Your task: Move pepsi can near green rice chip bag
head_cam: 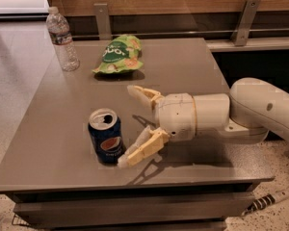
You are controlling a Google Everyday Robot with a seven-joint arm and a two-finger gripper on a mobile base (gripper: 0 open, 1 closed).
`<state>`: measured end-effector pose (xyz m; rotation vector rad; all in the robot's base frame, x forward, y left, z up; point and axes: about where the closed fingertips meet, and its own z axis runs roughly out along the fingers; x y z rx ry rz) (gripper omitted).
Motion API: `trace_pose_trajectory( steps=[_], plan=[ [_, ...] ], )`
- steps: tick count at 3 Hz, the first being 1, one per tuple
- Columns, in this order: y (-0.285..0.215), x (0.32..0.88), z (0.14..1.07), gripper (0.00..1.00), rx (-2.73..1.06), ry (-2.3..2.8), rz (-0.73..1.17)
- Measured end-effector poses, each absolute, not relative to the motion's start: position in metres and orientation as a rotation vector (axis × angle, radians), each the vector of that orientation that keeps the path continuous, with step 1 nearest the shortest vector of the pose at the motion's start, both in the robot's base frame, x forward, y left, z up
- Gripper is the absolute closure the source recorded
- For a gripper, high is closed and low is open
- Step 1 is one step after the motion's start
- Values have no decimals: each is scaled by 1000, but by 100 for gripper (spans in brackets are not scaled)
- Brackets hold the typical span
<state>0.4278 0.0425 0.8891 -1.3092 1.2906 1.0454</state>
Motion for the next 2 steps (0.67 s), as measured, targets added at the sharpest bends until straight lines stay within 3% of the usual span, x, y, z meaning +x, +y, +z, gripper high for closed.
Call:
trace_pose_trajectory(
  steps=[2],
  plan=[
    [54, 404, 880, 0, -1300, 1283, 1069]
  ],
)
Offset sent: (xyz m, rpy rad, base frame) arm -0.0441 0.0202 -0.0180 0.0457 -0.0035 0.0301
